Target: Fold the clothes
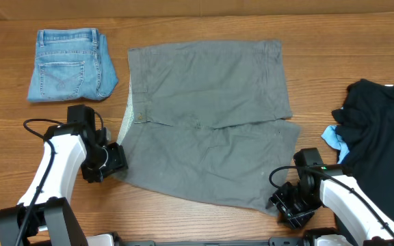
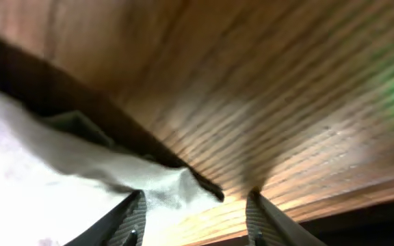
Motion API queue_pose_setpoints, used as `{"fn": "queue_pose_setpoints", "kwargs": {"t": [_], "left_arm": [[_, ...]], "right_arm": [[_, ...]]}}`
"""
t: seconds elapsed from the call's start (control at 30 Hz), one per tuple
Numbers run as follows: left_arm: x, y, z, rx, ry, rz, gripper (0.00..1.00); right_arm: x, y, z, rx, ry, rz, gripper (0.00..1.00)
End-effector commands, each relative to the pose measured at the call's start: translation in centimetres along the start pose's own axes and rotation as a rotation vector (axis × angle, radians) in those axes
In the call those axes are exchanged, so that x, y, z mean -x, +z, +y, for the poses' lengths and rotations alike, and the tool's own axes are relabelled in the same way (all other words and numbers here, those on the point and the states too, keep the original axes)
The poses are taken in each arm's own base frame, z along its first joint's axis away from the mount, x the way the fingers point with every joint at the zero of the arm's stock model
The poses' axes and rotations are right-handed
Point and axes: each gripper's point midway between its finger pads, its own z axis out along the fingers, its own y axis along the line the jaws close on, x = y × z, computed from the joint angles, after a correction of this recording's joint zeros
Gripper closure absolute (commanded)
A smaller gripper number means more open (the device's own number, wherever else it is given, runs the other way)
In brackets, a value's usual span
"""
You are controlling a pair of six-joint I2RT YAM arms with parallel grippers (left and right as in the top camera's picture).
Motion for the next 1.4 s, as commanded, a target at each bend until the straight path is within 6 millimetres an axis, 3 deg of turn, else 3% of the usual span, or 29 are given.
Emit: {"fn": "queue_pose_setpoints", "kwargs": {"t": [0.0, 0.2, 0.3, 0.4, 0.6, 1.03, 1.2, 1.27, 1.37], "left_arm": [[0.0, 0.2, 0.0, -0.015, -0.028, 0.004, 0.36], [-0.1, 0.2, 0.1, -0.011, -0.028, 0.004, 0.37], [-0.1, 0.2, 0.2, -0.007, -0.025, 0.006, 0.36], [-0.3, 0.2, 0.3, -0.009, -0.031, 0.014, 0.27], [-1.2, 0.2, 0.4, -0.005, -0.025, 0.051, 0.20], [-3.1, 3.3, -1.3, -0.151, -0.037, 0.082, 0.20], [-3.2, 4.1, -1.1, -0.148, -0.046, 0.071, 0.37], [-3.3, 4.1, -1.0, -0.139, -0.046, 0.073, 0.51], [-3.6, 4.1, -0.6, -0.117, -0.048, 0.083, 0.80]], "right_arm": [[0.7, 0.0, 0.2, 0.000, 0.005, -0.039, 0.66], [0.8, -0.3, 0.1, -0.016, 0.014, -0.049, 0.96], [1.0, -1.7, -0.2, -0.066, 0.001, -0.072, 0.96], [1.4, -3.6, -0.2, -0.111, -0.003, -0.118, 0.96], [1.9, -6.5, 2.5, -0.058, -0.104, -0.162, 0.96], [1.8, -6.9, 3.2, -0.035, -0.140, -0.159, 0.96], [1.8, -6.9, 3.2, -0.033, -0.163, -0.157, 0.96], [1.8, -6.9, 3.2, -0.034, -0.163, -0.158, 0.96], [2.1, -7.0, 3.5, -0.028, -0.170, -0.172, 0.96]]}}
